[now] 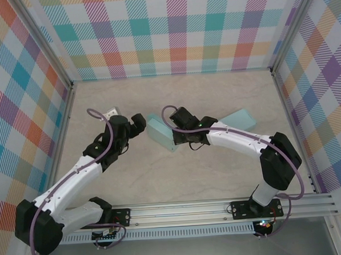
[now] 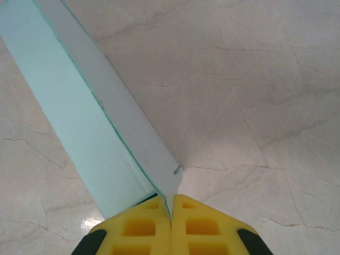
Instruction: Fold the paper box
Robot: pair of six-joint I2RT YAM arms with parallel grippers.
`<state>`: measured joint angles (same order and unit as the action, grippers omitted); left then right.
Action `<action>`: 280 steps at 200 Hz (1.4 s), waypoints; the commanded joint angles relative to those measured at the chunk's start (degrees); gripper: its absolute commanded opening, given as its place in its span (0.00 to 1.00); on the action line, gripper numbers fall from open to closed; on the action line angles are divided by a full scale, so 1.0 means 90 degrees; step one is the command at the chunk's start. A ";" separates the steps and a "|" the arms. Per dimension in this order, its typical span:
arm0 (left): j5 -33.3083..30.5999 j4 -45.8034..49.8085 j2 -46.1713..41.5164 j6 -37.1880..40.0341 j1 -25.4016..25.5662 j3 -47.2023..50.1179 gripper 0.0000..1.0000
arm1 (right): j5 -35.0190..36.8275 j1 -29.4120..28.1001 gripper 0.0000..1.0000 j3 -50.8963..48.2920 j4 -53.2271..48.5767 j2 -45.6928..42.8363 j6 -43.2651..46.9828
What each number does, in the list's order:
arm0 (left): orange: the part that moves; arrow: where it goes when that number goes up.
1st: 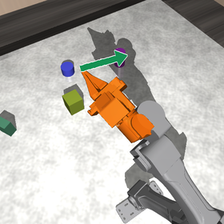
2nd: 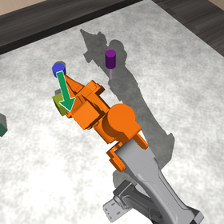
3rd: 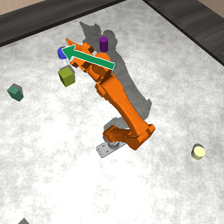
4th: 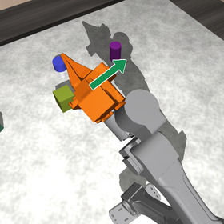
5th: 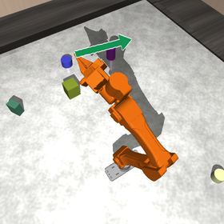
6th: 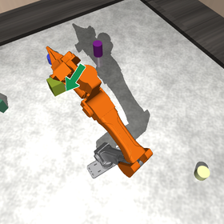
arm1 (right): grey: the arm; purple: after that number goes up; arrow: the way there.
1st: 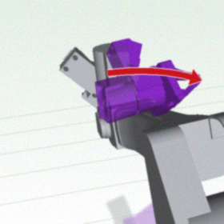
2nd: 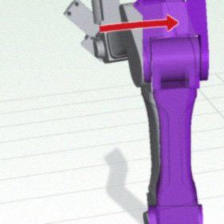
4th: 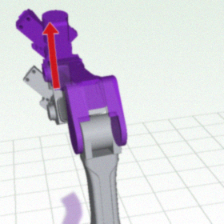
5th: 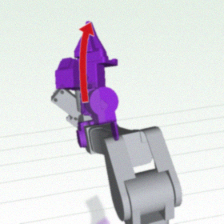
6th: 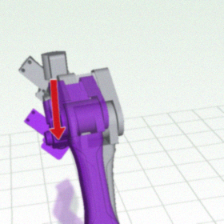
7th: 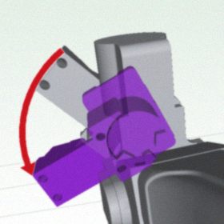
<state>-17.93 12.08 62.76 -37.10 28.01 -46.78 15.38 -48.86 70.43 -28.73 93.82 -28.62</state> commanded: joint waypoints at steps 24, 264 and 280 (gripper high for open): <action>0.1503 -0.0707 0.1317 0.1220 -0.0786 -0.0797 0.89 | -0.0077 -0.0040 0.00 0.0288 -0.0272 0.0191 0.0235; 0.3488 0.1836 0.2600 0.5893 -0.1407 -0.1994 0.35 | -0.0077 -0.0040 0.00 0.0591 -0.0348 0.0307 0.0783; 0.3475 0.1872 0.2698 0.5908 -0.1385 -0.2026 0.34 | -0.0068 -0.0040 0.00 0.0594 -0.0342 0.0324 0.0796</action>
<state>13.98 28.29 85.19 15.92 15.55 -64.64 15.07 -48.86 73.73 -31.16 95.85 -22.87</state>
